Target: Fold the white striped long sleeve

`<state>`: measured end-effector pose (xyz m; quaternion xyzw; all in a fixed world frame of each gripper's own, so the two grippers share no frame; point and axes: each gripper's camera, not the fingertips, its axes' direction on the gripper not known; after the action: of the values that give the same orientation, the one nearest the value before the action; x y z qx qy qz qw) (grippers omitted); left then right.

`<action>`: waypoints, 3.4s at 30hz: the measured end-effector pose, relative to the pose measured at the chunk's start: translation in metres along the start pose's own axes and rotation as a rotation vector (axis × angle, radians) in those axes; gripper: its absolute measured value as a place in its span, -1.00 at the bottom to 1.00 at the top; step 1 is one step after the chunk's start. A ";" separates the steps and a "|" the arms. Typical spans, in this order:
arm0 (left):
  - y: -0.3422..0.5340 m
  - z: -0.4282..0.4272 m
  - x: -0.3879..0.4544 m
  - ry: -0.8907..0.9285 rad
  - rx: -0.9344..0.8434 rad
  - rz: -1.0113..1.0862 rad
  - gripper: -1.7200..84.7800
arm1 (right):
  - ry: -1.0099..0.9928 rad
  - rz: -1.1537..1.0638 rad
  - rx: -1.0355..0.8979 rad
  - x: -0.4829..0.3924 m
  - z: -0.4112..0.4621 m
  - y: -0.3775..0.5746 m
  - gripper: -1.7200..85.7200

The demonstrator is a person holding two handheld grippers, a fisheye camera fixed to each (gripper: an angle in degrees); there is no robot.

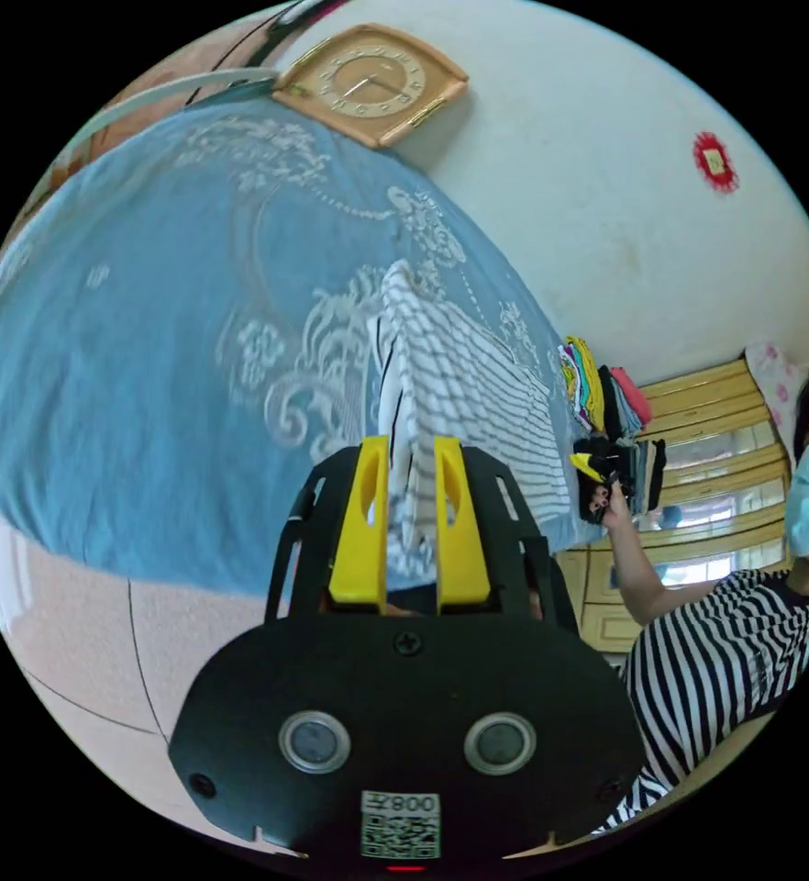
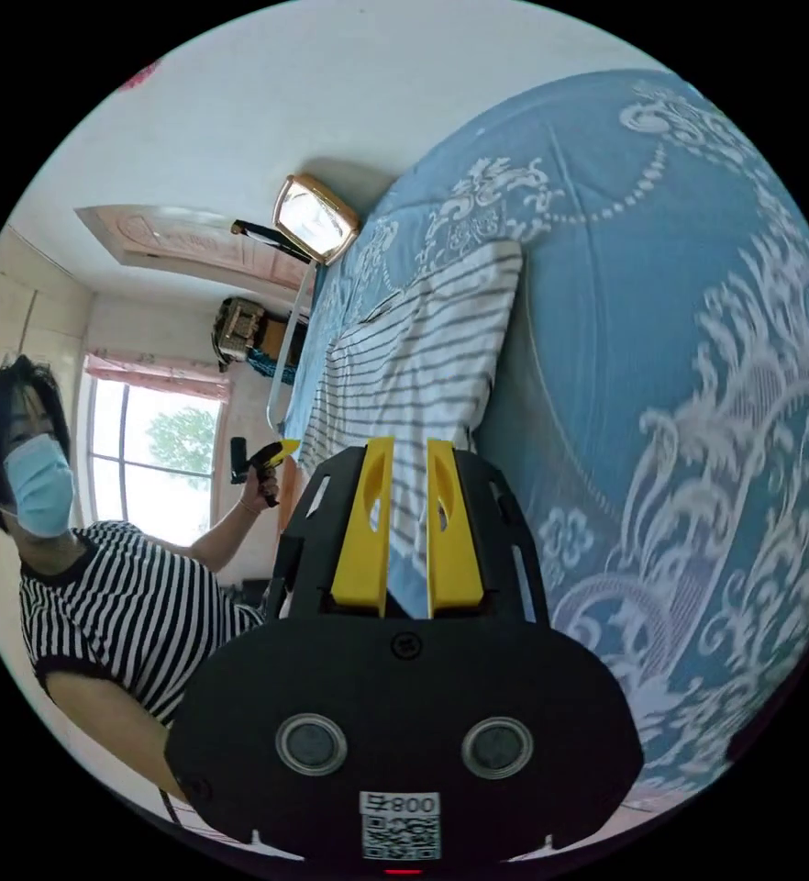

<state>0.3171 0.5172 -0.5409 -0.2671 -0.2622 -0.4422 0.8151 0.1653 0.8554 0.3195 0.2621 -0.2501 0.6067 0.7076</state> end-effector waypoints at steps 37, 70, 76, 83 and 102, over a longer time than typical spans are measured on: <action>0.129 0.065 0.051 -0.013 -0.146 -0.059 -0.94 | -0.129 0.118 -0.029 0.066 -0.011 0.210 -0.96; 0.273 0.433 0.537 -0.204 -0.412 1.121 -0.79 | -0.243 0.136 -0.031 0.071 0.030 0.200 -0.93; 0.271 0.429 0.548 -0.180 -0.283 0.955 -0.90 | -0.141 0.118 0.023 0.064 0.020 0.178 -0.89; 0.256 0.420 0.531 -0.018 -0.246 0.745 -0.92 | -0.246 0.238 0.106 0.097 0.030 0.120 -0.73; 0.269 0.421 0.522 0.020 -0.282 0.796 -0.92 | -0.285 0.349 0.112 0.067 0.104 -0.029 -0.86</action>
<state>0.7145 0.6204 0.0537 -0.4520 -0.0674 -0.1269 0.8804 0.1991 0.8303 0.4391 0.3368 -0.3551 0.6895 0.5339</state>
